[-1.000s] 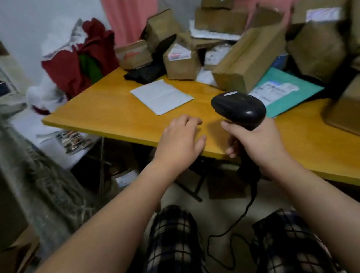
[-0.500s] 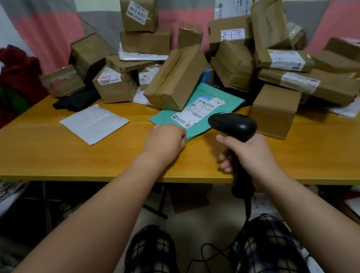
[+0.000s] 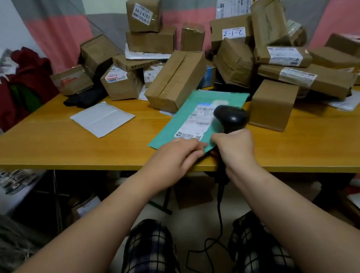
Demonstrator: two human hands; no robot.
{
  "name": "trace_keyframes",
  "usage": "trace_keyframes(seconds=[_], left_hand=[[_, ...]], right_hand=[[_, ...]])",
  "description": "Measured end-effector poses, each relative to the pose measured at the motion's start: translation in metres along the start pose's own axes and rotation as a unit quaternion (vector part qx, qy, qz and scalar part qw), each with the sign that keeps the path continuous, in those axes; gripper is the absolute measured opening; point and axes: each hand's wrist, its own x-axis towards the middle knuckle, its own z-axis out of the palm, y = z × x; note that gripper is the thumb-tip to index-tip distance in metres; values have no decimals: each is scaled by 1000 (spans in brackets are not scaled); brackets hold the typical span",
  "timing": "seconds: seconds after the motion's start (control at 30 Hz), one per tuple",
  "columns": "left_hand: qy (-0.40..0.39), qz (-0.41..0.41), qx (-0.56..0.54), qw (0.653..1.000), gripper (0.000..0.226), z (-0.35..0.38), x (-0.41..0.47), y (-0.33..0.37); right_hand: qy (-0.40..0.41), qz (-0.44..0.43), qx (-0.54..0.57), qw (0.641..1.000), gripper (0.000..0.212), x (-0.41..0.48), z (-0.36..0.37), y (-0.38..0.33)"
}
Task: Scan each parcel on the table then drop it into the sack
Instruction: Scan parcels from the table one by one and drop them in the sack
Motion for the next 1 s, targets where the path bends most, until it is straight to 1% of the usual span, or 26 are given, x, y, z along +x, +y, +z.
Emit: trace_keyframes(seconds=[0.03, 0.1, 0.13, 0.17, 0.2, 0.23, 0.27, 0.3, 0.33, 0.4, 0.47, 0.57, 0.63, 0.73, 0.87, 1.0], left_hand=[[14, -14, -32, 999, 26, -2, -1, -2], [62, -82, -62, 993, 28, -9, -1, -9], [84, -131, -49, 987, 30, -14, 0, -14], [95, -191, -35, 976, 37, -19, 0, -20], [96, -246, -53, 963, 47, -24, 0, -24], [101, -283, -117, 947, 52, -27, -1, -27], [113, -295, -211, 925, 50, -29, -3, -30], [136, -293, -306, 895, 41, -31, -5, -30], [170, -287, -373, 866, 29, -34, -8, -30], [251, -276, -408, 833, 5, -41, -14, -31], [315, -268, -414, 811, 7, -48, -20, -37], [368, -253, -426, 787, 8, -57, -28, -43], [389, -242, -422, 783, 9, -60, -32, -45], [407, -226, -410, 784, 10, -61, -34, -50], [411, -212, -406, 788, 10, -60, -34, -52], [418, -212, -413, 781, 11, -58, -33, -52]], right_hand=[[8, -7, -13, 1000, 19, -2, -2, 1], [10, -24, -44, 999, 31, -6, -9, 1], [5, -37, -55, 998, 34, -9, -14, -1], [-3, -53, -57, 997, 34, -12, -20, -2], [-14, -68, -53, 996, 31, -14, -26, -3], [-33, -79, -48, 995, 28, -17, -31, -6], [-59, -89, -45, 993, 27, -21, -34, -9], [-86, -99, -44, 990, 27, -24, -35, -11], [-107, -113, -44, 987, 27, -26, -34, -12], [-122, -144, -37, 981, 28, -30, -30, -15], [-118, -170, -22, 978, 30, -32, -24, -19], [-143, -192, -27, 971, 21, -37, -12, -27], [-167, -213, -51, 961, 19, -42, -2, -29], [-181, -231, -49, 955, 13, -51, 14, -32], [-172, -234, -29, 956, 26, -55, 25, -35], [-165, -238, -34, 956, 26, -54, 24, -36]])
